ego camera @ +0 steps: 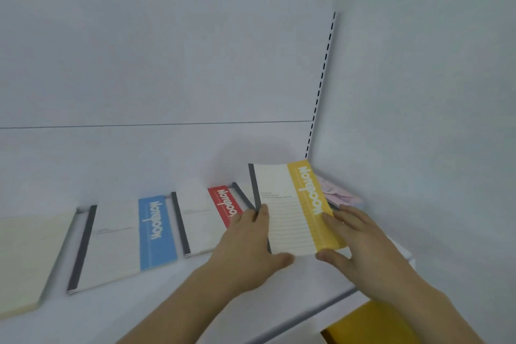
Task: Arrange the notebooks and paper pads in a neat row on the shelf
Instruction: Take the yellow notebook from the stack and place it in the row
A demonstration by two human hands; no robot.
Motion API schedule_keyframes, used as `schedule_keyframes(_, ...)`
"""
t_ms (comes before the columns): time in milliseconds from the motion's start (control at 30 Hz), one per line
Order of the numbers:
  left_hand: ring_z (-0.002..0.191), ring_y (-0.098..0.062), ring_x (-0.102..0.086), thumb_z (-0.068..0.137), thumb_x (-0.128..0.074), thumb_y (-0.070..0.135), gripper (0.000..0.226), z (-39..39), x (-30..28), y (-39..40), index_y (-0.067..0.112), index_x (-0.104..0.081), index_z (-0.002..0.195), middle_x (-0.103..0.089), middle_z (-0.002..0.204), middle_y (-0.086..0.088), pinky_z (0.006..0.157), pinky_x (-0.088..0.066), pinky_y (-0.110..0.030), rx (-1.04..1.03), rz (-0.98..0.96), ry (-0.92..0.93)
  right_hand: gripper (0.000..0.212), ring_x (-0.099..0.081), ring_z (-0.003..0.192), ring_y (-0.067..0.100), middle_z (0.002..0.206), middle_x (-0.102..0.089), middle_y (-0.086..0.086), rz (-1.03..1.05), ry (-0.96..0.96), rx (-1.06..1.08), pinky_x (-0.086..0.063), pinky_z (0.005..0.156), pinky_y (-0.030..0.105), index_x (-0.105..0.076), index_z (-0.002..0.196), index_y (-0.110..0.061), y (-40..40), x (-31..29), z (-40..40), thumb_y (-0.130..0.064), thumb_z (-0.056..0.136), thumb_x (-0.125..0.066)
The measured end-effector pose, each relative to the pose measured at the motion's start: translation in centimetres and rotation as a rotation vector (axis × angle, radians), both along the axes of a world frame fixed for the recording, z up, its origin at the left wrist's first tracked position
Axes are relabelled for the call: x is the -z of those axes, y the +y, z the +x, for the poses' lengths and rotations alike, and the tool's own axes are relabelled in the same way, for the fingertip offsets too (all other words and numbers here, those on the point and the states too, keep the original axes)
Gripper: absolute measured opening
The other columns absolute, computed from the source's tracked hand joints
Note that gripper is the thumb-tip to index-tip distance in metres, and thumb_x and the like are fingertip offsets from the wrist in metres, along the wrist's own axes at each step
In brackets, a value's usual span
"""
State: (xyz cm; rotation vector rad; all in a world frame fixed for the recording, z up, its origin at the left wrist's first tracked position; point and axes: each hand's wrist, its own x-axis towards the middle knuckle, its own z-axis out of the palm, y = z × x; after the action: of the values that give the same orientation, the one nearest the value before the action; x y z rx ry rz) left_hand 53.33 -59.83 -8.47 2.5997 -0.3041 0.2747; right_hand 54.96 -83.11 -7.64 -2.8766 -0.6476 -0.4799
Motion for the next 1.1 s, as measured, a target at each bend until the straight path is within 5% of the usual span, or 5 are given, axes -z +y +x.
schedule_keyframes(167, 0.126, -0.021, -0.039, 0.085, -0.056, 0.066, 0.091, 3.6, 0.5, -1.0, 0.020, -0.019, 0.154, -0.044, 0.139, -0.001, 0.106, -0.038, -0.033, -0.145, 0.245, 0.035, 0.075, -0.017, 0.143, 0.013, 0.147, -0.036, -0.014, -0.040, 0.004, -0.135, 0.001, 0.106, 0.012, -0.038, 0.146, -0.026, -1.0, 0.3, 6.5, -0.063, 0.083, -0.058)
schedule_keyframes(367, 0.122, -0.023, -0.044, 0.085, -0.048, 0.072, 0.081, 6.2, 1.5, -2.7, 0.022, -0.033, 0.147, -0.052, 0.133, 0.000, 0.103, -0.038, -0.035, -0.289, 0.393, 0.079, 0.086, -0.039, 0.133, 0.028, 0.131, -0.057, -0.004, -0.103, 0.053, -0.284, -0.029, 0.112, 0.034, -0.055, 0.135, -0.021, -1.9, 1.9, 13.2, -0.077, 0.072, -0.037)
schedule_keyframes(567, 0.115, -0.022, -0.047, 0.089, -0.040, 0.073, 0.059, 7.1, 1.8, -3.7, 0.024, -0.055, 0.119, -0.058, 0.119, 0.002, 0.098, -0.036, -0.036, -0.383, 0.514, 0.116, 0.095, -0.023, 0.142, 0.020, 0.140, -0.049, -0.013, -0.143, 0.075, -0.335, -0.018, 0.117, 0.036, -0.046, 0.140, -0.032, -1.9, 2.9, 15.8, -0.084, 0.066, -0.016)
schedule_keyframes(867, 0.087, -0.015, -0.050, 0.089, -0.054, 0.061, 0.035, 8.1, 1.4, -2.4, 0.026, -0.051, 0.087, -0.055, 0.090, 0.007, 0.073, -0.038, -0.029, -0.314, 0.420, 0.158, 0.088, -0.030, 0.137, 0.018, 0.124, -0.059, -0.011, -0.180, 0.093, -0.402, -0.017, 0.116, 0.035, -0.059, 0.125, -0.031, -1.6, 2.8, 18.1, -0.085, 0.065, -0.022)
schedule_keyframes(1100, 0.091, -0.015, -0.053, 0.091, -0.055, 0.055, 0.033, 8.0, 1.4, -2.1, 0.022, -0.057, 0.092, -0.058, 0.096, 0.005, 0.080, -0.046, -0.030, -0.283, 0.359, 0.151, 0.078, -0.033, 0.126, 0.011, 0.110, -0.060, -0.014, -0.181, 0.111, -0.477, -0.024, 0.109, 0.025, -0.063, 0.114, -0.027, -1.7, 2.7, 19.2, -0.080, 0.069, -0.029)
